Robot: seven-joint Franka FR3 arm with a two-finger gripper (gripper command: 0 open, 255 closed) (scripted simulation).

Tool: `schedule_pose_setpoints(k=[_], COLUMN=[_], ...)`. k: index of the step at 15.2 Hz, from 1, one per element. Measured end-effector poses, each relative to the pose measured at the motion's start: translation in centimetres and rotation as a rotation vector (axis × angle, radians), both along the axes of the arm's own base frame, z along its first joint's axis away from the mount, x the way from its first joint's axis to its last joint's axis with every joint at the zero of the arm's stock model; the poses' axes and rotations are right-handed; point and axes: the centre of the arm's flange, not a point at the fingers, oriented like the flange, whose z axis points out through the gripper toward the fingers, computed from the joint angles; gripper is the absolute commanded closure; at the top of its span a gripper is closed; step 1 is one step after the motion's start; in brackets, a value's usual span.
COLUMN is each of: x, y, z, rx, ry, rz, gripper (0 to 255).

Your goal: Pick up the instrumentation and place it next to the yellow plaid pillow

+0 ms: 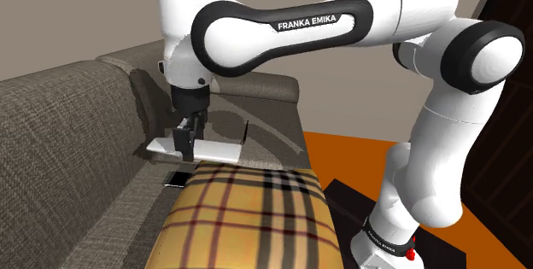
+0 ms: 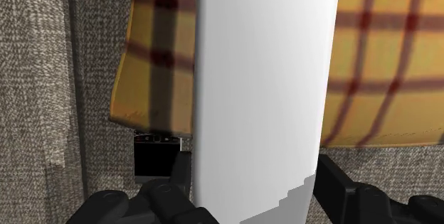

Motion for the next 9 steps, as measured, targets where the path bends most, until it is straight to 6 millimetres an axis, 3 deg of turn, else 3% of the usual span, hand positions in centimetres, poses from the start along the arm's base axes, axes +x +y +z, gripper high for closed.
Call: schedule_pose_setpoints(k=[9], x=[-7.5], y=[9.3], z=[0.2], rx=[0.0], ry=[0.0], rz=[0.0], gripper=[255])
